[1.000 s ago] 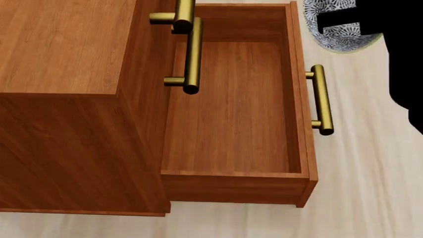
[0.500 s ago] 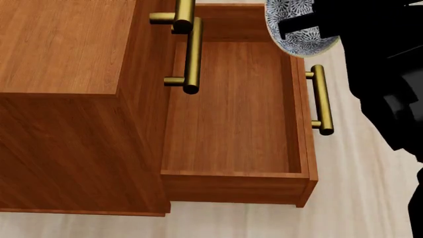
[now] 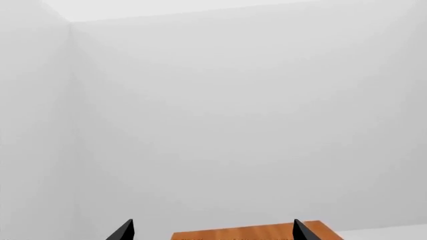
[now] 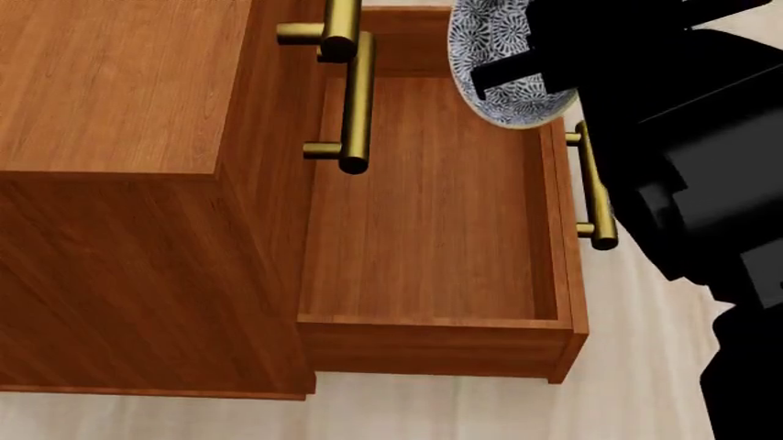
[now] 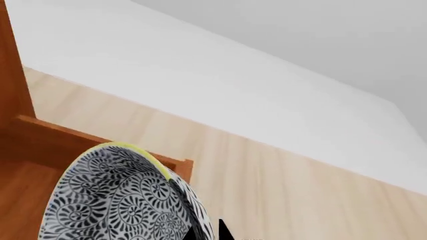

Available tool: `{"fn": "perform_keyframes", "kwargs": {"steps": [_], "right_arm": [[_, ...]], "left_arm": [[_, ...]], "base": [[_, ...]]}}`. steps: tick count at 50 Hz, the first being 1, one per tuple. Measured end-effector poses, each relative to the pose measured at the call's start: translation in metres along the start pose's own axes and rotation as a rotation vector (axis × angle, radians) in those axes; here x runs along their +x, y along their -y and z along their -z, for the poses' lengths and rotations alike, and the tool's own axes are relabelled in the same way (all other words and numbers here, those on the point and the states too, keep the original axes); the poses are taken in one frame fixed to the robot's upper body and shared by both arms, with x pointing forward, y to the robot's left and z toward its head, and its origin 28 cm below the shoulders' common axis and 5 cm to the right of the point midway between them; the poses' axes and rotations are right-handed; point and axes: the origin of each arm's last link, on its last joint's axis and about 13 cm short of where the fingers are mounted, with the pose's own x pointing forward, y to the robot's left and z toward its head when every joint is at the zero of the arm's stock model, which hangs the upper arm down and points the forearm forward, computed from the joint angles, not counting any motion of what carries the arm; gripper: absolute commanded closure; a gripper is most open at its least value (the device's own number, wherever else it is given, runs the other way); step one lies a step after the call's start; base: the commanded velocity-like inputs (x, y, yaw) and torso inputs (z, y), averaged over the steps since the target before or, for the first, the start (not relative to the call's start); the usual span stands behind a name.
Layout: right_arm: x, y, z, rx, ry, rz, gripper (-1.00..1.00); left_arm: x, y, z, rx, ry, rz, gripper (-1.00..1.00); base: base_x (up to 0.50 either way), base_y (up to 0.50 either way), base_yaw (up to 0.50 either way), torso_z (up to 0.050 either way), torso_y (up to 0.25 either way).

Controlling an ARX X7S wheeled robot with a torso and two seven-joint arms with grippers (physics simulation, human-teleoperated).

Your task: Put the bowl in the bottom drawer of the cabinet.

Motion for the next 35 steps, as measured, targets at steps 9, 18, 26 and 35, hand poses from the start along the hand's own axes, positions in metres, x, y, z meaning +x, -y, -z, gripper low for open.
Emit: {"fn": "perform_keyframes", "kwargs": {"steps": [9, 18, 26, 35], "right_arm": [[0.004, -0.006, 0.003, -0.006, -0.01, -0.019, 1.0], [0.007, -0.011, 0.007, -0.008, -0.024, -0.042, 1.0], [0.01, -0.015, 0.012, -0.007, -0.039, -0.067, 1.0], [0.011, -0.019, 0.016, -0.013, -0.053, -0.101, 1.0]], "left_arm": [[-0.001, 0.0, 0.001, 0.0, -0.002, -0.002, -1.0], [-0.001, -0.001, 0.001, 0.001, -0.004, -0.004, -1.0], [-0.001, 0.0, 0.001, 0.003, -0.004, -0.004, -1.0], [-0.001, 0.0, 0.001, 0.003, -0.004, -0.004, -1.0]], "base": [[0.0, 0.0, 0.0, 0.0, 0.0], [0.0, 0.0, 0.0, 0.0, 0.0], [0.0, 0.0, 0.0, 0.0, 0.001], [0.0, 0.0, 0.0, 0.0, 0.0]]}}
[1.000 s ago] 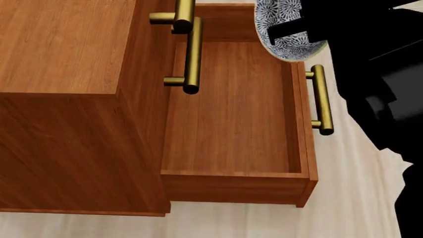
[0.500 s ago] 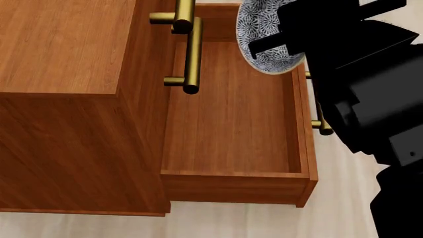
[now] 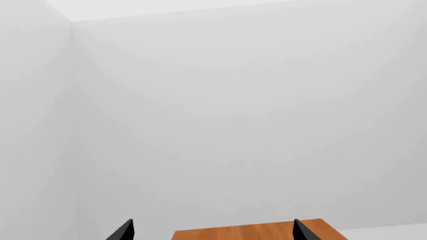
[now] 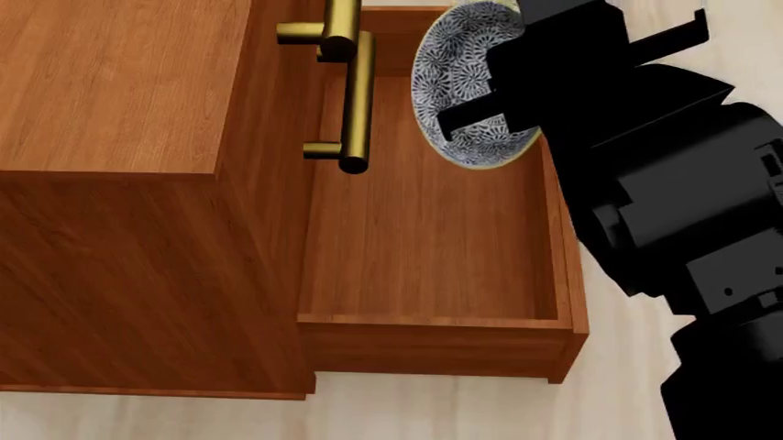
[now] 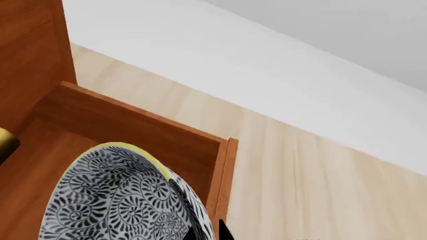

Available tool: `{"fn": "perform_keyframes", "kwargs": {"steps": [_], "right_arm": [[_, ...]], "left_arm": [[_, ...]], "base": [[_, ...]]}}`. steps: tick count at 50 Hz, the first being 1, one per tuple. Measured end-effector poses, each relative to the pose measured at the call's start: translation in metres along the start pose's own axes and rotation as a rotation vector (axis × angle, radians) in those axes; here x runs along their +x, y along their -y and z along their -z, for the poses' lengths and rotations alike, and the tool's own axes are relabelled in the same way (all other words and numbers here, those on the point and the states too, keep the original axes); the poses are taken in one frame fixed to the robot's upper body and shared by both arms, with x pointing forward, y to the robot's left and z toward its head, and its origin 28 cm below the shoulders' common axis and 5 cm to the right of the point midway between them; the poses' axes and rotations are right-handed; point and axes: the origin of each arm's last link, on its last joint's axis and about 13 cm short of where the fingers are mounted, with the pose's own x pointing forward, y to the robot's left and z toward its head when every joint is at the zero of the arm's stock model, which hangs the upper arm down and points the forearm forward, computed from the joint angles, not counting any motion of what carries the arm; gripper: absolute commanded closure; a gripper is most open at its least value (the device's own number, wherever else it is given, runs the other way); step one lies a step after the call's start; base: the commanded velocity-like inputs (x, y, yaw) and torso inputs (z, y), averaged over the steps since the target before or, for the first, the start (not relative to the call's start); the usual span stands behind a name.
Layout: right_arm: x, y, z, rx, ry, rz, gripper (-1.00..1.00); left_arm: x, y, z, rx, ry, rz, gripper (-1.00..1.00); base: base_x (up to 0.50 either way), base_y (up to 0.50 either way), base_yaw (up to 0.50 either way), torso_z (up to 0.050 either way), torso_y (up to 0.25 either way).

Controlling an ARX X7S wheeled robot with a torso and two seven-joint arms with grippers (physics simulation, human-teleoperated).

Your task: Put the bowl in the bottom drawer of the cabinet.

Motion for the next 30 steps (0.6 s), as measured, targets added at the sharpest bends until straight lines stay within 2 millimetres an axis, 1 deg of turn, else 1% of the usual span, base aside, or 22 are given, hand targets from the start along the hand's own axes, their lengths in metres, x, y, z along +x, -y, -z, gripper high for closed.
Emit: {"fn": "perform_keyframes", "kwargs": {"steps": [30], "right_arm": [[0.003, -0.009, 0.011, -0.038, -0.04, -0.099, 1.0]], "left_arm": [[0.0, -0.001, 0.0, 0.003, 0.001, -0.003, -1.0]], "base": [[0.0, 0.0, 0.0, 0.0, 0.0]]}}
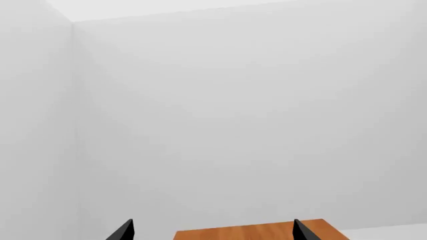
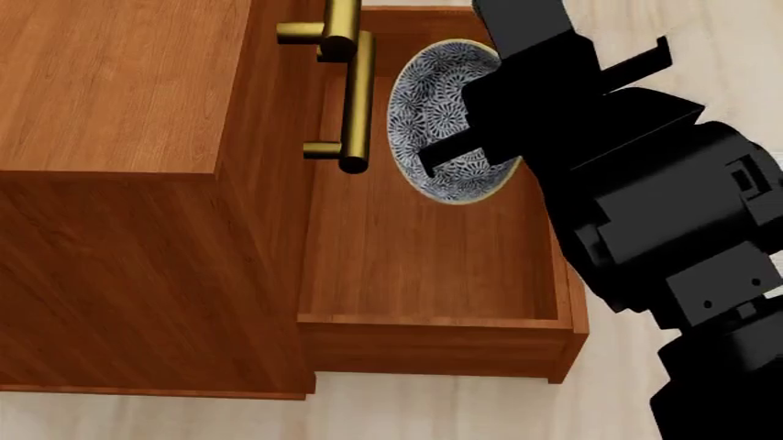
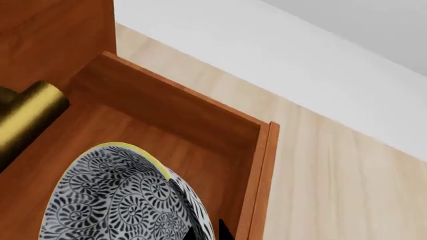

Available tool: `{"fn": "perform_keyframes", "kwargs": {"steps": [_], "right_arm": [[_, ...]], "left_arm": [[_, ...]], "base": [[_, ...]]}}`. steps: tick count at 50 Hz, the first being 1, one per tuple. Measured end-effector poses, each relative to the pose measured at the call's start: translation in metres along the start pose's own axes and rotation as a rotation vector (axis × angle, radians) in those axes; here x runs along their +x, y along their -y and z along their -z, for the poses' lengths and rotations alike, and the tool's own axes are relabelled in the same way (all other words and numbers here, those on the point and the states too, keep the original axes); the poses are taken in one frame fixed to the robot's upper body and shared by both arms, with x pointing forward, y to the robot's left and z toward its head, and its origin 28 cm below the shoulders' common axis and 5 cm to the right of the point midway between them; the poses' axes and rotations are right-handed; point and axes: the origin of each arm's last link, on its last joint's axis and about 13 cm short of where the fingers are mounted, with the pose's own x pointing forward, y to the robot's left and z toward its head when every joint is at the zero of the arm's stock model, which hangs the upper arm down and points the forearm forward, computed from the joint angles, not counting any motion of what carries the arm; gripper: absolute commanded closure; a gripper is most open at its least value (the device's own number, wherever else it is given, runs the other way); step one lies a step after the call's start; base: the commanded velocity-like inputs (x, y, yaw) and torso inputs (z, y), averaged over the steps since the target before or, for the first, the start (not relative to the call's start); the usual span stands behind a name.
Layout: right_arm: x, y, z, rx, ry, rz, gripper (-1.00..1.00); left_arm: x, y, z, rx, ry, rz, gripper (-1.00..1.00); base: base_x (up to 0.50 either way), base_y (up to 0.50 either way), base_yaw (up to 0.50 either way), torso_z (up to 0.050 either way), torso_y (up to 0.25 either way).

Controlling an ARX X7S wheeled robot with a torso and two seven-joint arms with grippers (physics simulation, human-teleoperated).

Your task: Put the bowl in the bottom drawer of the cabinet.

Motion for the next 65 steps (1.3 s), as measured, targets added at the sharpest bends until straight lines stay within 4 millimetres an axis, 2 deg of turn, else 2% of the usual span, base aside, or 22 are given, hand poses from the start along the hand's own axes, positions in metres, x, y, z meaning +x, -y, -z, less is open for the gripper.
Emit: {"fn": "perform_keyframes", "kwargs": {"steps": [65], "right_arm": [[0.024, -0.013, 0.021, 0.029, -0.063, -0.122, 1.0]], "left_arm": [[0.0, -0.002, 0.003, 0.014, -0.008, -0.009, -1.0]], "base": [[0.0, 0.0, 0.0, 0.0, 0.0]]}}
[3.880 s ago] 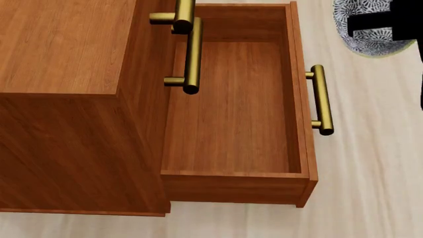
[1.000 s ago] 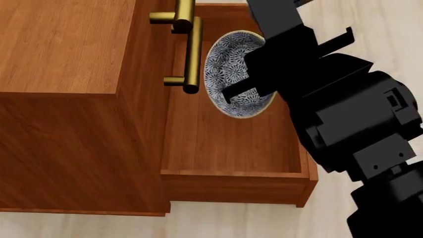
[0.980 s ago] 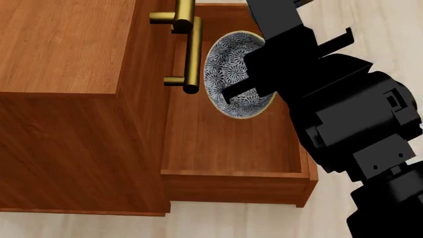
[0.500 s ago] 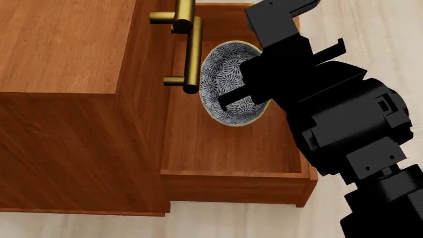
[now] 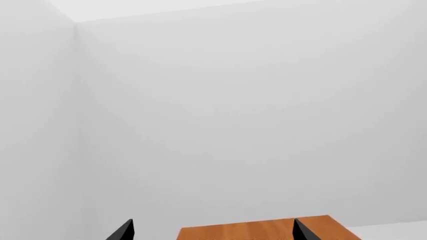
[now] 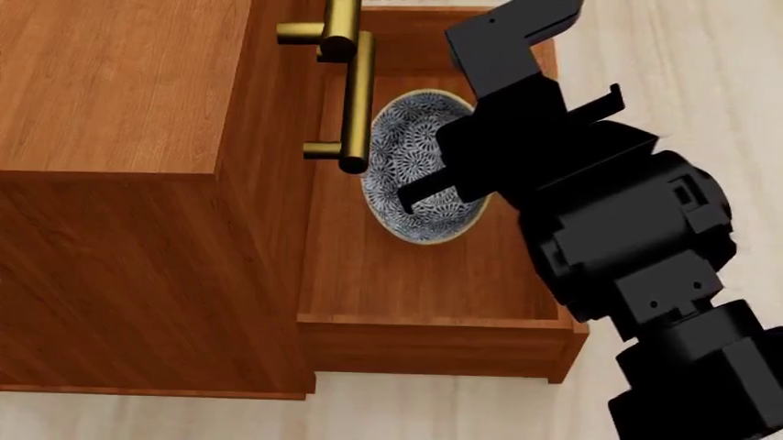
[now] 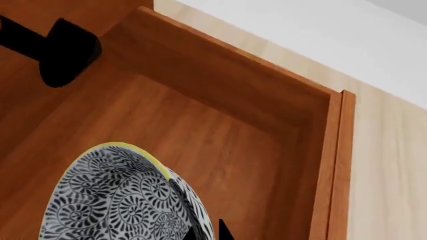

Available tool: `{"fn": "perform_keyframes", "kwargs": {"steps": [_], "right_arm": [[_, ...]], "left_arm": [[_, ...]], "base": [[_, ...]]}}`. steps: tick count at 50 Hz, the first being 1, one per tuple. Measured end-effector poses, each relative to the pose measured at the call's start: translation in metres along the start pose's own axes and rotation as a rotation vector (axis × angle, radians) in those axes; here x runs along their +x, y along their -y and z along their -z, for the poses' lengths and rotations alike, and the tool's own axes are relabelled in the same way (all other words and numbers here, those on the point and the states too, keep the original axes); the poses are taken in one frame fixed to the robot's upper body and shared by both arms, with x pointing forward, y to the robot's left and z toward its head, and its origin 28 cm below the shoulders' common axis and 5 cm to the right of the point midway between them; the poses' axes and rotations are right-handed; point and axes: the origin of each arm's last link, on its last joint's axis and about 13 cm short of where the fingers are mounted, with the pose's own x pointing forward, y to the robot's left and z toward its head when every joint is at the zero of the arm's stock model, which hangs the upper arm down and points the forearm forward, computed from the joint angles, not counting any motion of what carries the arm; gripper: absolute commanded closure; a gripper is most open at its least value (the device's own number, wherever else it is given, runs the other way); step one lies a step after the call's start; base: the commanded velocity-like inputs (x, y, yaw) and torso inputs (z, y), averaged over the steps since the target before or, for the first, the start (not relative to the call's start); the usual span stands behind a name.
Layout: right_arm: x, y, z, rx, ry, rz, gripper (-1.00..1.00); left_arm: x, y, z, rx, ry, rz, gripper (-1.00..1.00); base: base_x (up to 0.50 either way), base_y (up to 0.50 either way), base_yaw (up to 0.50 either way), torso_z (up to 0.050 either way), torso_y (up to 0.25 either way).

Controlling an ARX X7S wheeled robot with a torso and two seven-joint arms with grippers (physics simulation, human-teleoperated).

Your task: Put the bowl in the bottom drawer of the cabinet.

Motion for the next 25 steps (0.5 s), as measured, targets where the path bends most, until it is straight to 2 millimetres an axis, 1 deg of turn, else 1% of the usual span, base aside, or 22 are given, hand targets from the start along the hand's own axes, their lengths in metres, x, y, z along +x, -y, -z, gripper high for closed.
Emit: {"fn": "perform_keyframes", "kwargs": {"steps": [25], "right_arm": [[0.011, 0.002, 0.003, -0.014, -0.026, 0.016, 1.0]], "left_arm": [[0.0, -0.001, 0.001, 0.004, -0.003, -0.001, -1.0]], "base": [[0.0, 0.0, 0.0, 0.0, 0.0]]}}
